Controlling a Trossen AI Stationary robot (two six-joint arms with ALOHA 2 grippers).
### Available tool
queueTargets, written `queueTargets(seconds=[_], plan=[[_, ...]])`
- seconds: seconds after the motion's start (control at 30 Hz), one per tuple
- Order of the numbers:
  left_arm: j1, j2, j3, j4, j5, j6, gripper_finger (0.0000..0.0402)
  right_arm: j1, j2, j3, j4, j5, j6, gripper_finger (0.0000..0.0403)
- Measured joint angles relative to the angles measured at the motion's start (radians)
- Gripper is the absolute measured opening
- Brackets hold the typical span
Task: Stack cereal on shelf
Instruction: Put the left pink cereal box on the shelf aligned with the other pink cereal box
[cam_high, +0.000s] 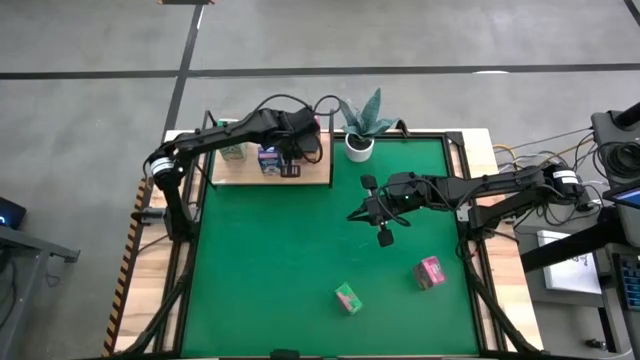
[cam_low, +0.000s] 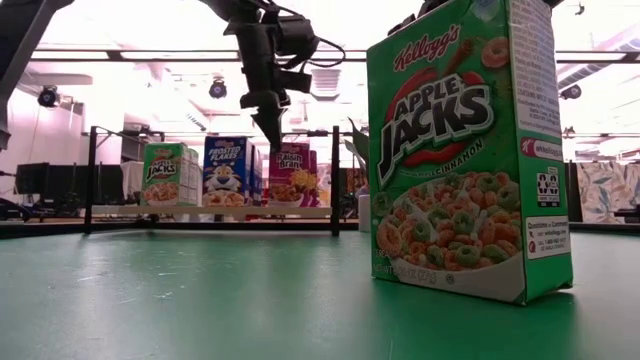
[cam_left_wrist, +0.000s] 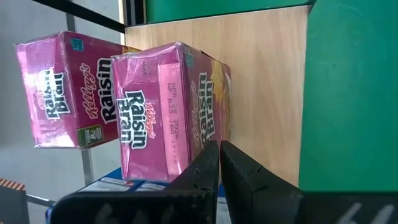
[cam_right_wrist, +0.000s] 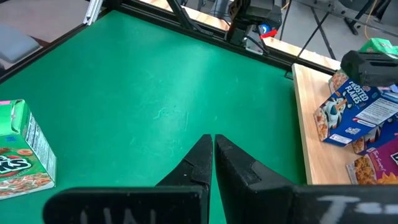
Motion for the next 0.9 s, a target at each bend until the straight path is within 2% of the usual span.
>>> queueTargets(seconds=[0.13, 0.3, 0.57, 0.9], plan=[[-0.005, -0.014, 0.043, -0.048, -0.005, -0.004, 0.0, 0.0, 0.0, 0.0, 0.0, 0.0, -0.003, 0.0009], [0.009, -0.015, 0.099, -0.08, -0.064, 0.001, 0.0, 0.0, 0.0, 0.0, 0.0, 0.0, -0.005, 0.0009], [0.055, -0.005, 0.075, -0.091, -0.072, 0.007, 0.0, 0.0, 0.0, 0.0, 0.0, 0.0, -0.007, 0.0009], [0.058, 0.032, 0.072, -0.088, -0.071, 0.005, 0.0, 0.0, 0.0, 0.0, 0.0, 0.0, -0.007, 0.0009]])
